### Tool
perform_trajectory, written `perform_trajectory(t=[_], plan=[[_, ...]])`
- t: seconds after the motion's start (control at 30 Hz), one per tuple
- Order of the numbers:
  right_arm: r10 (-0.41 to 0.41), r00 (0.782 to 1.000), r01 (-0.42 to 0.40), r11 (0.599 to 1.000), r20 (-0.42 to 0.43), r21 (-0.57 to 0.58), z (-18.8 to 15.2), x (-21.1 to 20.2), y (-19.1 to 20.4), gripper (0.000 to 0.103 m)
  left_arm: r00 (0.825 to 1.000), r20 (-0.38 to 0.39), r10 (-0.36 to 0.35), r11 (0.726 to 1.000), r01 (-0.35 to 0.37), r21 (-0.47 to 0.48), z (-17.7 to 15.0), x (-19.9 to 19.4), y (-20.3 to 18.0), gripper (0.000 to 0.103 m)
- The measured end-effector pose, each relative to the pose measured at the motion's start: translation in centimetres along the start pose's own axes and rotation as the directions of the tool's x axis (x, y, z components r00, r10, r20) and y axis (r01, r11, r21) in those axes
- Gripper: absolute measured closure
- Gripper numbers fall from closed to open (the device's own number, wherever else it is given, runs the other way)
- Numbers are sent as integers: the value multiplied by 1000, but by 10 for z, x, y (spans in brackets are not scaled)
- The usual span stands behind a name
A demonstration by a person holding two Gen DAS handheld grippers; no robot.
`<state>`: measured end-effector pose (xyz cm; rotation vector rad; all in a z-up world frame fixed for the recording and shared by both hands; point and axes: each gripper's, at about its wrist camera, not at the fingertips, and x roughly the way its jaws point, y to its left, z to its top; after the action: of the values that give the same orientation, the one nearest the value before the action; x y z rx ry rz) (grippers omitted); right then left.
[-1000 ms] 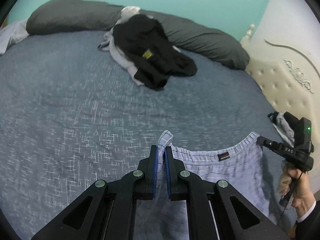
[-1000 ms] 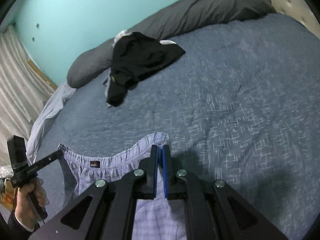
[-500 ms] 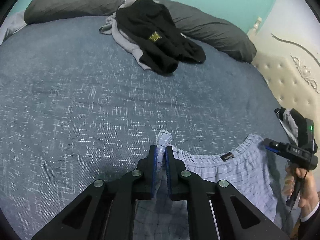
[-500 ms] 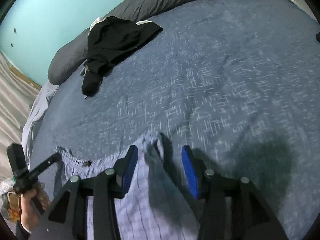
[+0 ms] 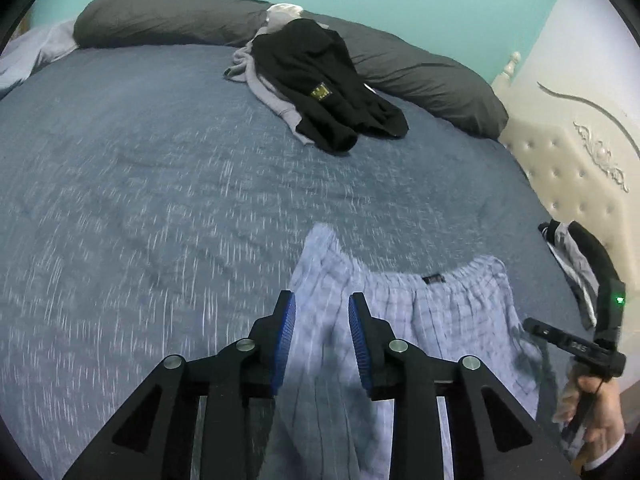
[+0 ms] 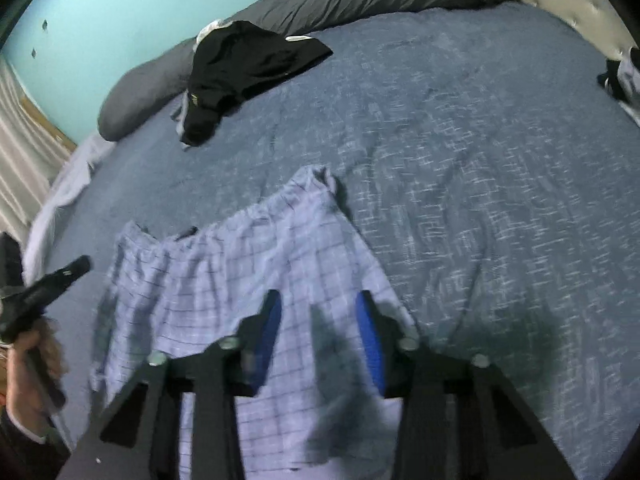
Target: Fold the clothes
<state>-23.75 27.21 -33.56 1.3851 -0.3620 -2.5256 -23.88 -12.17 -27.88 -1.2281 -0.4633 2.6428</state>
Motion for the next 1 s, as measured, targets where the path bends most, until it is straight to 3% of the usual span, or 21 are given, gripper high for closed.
perform_trajectory(t=[0.27, 0.47, 0.57, 0.73, 0.9, 1.0], plan=[[49, 998, -46, 997, -39, 69, -17, 13, -22, 91, 1000, -3, -8, 1000, 8, -15, -24, -19, -2, 73], [66, 998, -65, 993, 1, 93, -15, 6, -30, 102, 1000, 2, -14, 999, 14, -30, -24, -21, -1, 73], [85, 995, -90, 991, 49, 99, -12, -5, -32, 102, 1000, 5, -16, 999, 17, -33, -26, -25, -2, 73], [119, 992, -123, 986, 44, 116, -17, -10, -31, 100, 1000, 14, -26, 999, 26, -46, -35, -40, -3, 73], [89, 995, -95, 984, 50, 148, -31, -31, -38, 97, 999, 18, -35, 998, 36, -59, -45, -53, -4, 73], [77, 996, -82, 982, 37, 172, -45, -39, -43, 78, 999, 13, -41, 997, 41, -67, -53, -60, -6, 73]])
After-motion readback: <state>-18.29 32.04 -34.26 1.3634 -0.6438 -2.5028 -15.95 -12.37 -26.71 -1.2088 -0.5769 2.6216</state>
